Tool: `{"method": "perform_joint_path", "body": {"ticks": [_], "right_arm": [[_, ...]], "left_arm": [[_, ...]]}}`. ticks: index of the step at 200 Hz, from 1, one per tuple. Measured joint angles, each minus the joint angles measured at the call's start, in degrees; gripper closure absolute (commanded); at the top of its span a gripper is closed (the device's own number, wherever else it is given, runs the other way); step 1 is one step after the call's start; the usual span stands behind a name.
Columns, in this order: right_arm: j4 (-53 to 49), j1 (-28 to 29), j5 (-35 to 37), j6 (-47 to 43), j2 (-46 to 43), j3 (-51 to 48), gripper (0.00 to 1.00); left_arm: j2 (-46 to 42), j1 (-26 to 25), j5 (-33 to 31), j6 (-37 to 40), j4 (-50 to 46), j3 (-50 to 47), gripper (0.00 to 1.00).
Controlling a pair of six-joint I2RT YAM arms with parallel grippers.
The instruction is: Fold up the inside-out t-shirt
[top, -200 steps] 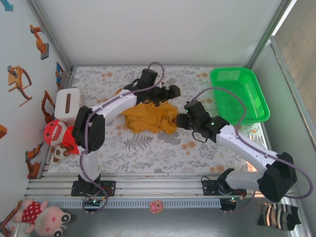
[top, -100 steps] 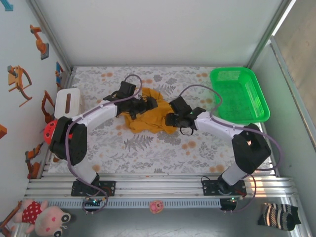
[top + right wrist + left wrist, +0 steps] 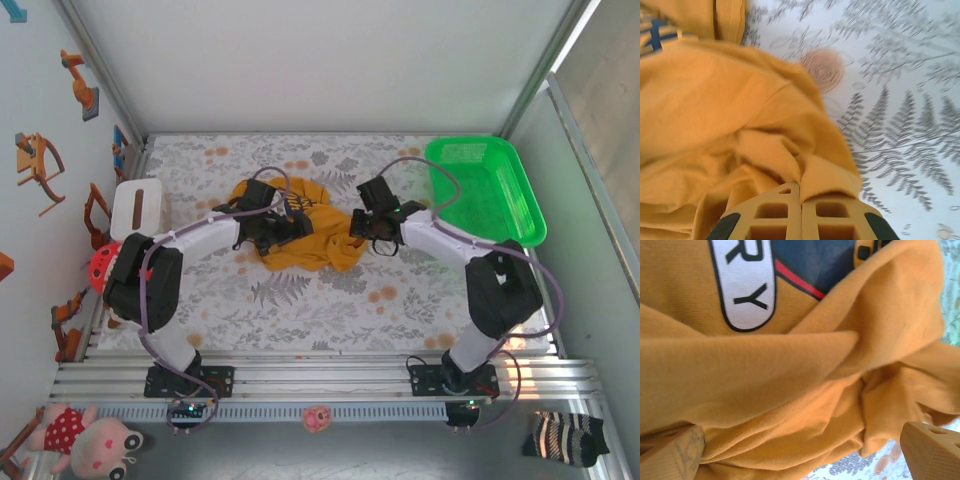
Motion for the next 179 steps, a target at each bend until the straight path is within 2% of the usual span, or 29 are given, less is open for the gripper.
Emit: {"method": "perform_joint_path", "body": {"ticks": [28, 46, 58, 62, 69, 121, 149, 179], "right_arm": [[0.15, -7.41, -4.96, -0.57, -6.67, 0.28, 1.0], [0.81, -11.17, -7.58, -0.66, -7.82, 1.7, 1.0], [1.51, -12.74, -8.87, -0.87, -6.95, 2.64, 0.68], [1.68, -13.07, -9.14, -0.94, -6.54, 2.86, 0.62], [2.1, -13.57, -9.62, -1.25, -5.62, 3.02, 0.59], [2.32, -13.68, -11.04, -1.75, -6.08, -1.14, 0.6], [2.16, -11.61, -11.17, -1.95, -7.76, -5.55, 0.59], [2.19, -9.6, -10.99, -2.1, -4.83, -6.43, 0.58]], "left_arm": [[0.92, 0.0, -0.42, 1.14, 0.07, -0.87, 0.01], [1.53, 0.0, -0.61, 1.51, 0.07, -1.38, 0.01], [1.97, -0.02, -0.63, 1.7, 0.11, -1.55, 0.01], [2.08, -0.02, -0.63, 1.75, 0.13, -1.55, 0.01], [2.25, -0.02, -0.66, 1.84, 0.13, -1.55, 0.01], [2.34, -0.33, -0.85, 2.08, 0.15, -1.55, 0.01], [2.34, -0.33, -0.85, 2.27, 0.13, -1.55, 0.01], [2.34, -0.33, -0.9, 2.58, 0.09, -1.55, 0.01]]}}
